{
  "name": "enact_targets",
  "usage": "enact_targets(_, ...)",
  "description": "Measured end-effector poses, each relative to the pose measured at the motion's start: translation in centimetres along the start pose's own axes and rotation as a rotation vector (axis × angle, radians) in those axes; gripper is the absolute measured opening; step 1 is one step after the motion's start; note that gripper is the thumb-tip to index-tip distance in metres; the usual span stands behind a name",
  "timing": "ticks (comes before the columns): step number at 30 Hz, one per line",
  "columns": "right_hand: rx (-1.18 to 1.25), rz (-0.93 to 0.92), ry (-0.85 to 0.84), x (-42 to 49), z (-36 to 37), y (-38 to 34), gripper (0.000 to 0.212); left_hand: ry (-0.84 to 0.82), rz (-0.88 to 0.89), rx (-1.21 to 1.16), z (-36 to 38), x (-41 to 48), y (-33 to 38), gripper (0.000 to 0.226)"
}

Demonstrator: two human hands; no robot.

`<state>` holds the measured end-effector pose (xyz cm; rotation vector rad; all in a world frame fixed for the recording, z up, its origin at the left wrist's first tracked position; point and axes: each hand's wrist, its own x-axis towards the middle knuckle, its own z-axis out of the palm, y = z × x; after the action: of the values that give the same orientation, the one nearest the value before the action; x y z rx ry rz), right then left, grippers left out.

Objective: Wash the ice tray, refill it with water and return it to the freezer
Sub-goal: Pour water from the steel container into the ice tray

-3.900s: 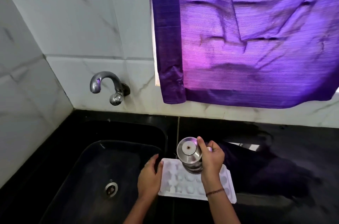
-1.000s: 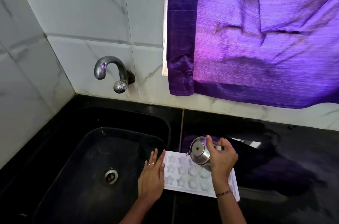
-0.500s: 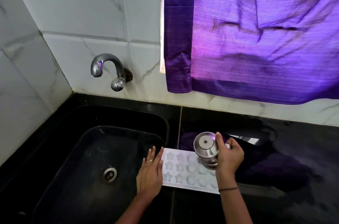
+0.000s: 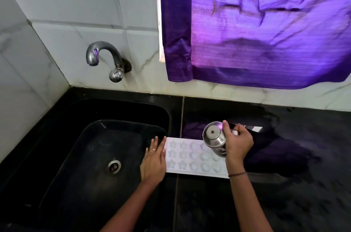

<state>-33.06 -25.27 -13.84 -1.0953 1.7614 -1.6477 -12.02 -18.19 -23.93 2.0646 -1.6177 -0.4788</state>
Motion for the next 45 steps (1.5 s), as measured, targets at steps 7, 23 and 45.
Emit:
enact_targets(7, -0.072, -0.170, -0.030, -0.4, 0.1, 0.2, 0.046, -0.011, -0.001, 0.013, -0.2, -0.1, 0.1, 0.073)
enact_targets(23, -0.124, -0.211, -0.027, -0.5, 0.4, 0.9, 0.046, -0.017, 0.002, 0.007, 0.1, 0.0, -0.1, 0.071)
enact_targets(45, 0.016, -0.026, 0.058, 1.2, -1.7, 1.1, 0.047, -0.002, -0.006, 0.034, 0.2, 0.0, -0.3, 0.065)
